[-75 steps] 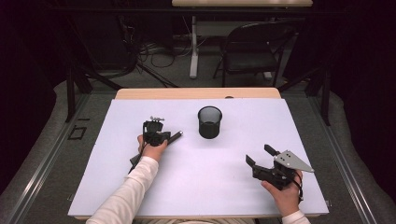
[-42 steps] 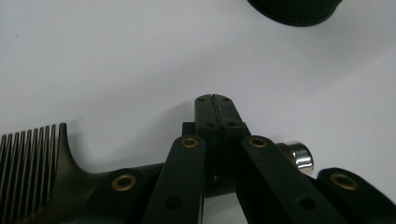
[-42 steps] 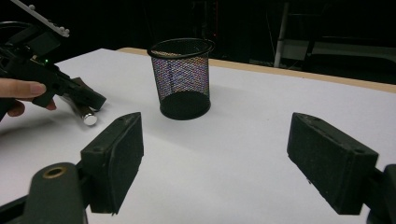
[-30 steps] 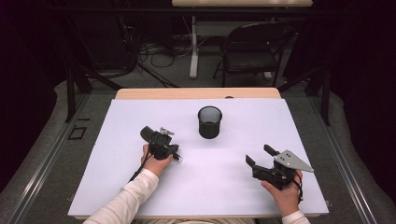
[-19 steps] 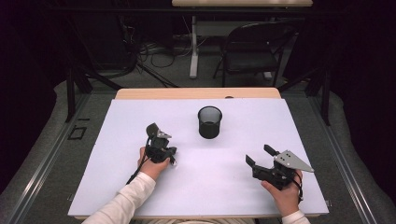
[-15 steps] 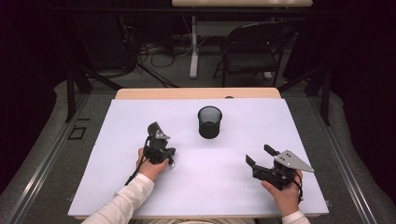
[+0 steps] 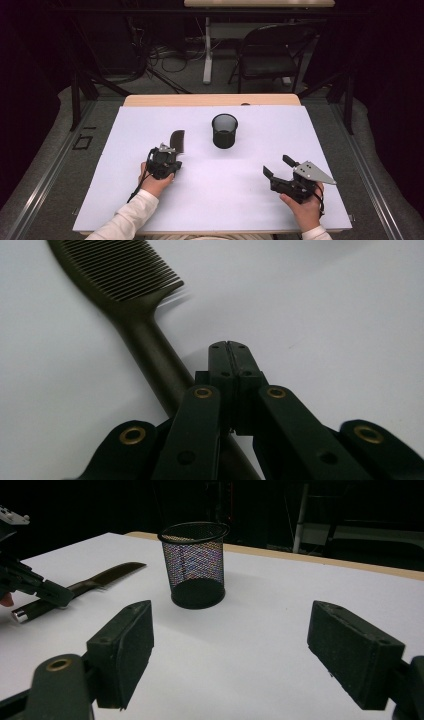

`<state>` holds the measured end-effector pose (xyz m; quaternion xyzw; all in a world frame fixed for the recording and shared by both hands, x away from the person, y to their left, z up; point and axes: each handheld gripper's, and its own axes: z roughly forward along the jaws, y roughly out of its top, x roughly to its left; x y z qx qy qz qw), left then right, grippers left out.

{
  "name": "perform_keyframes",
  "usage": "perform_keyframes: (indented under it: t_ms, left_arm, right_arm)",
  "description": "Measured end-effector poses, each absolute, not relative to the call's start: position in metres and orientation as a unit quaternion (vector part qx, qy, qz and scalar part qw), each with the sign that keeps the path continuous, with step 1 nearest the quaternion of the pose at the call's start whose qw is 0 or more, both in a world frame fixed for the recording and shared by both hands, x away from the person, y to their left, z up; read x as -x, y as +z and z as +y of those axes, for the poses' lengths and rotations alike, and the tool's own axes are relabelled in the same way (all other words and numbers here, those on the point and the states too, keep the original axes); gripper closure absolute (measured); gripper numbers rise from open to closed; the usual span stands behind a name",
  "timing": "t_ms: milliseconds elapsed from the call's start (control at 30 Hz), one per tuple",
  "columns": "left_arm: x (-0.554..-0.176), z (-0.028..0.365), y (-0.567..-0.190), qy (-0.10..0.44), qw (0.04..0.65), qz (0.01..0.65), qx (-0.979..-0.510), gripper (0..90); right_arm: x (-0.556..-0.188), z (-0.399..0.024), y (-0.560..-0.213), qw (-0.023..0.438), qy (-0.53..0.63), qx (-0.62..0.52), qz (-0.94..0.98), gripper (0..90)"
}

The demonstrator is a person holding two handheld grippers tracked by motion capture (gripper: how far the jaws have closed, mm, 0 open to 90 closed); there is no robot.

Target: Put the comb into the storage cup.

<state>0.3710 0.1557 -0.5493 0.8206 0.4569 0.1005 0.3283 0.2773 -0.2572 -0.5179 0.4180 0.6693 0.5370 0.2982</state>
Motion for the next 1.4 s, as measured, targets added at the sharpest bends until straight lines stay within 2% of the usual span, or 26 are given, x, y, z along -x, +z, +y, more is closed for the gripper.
perform_keyframes:
  t_ms: [1400]
  left_arm:
    - [-0.371,0.177,-0.550,0.115,0.327,0.480,-0.806,90.0]
  right_arm:
    - [-0.277,-0.257,-0.518,0.297,0.540,-0.418,0.667,18.5]
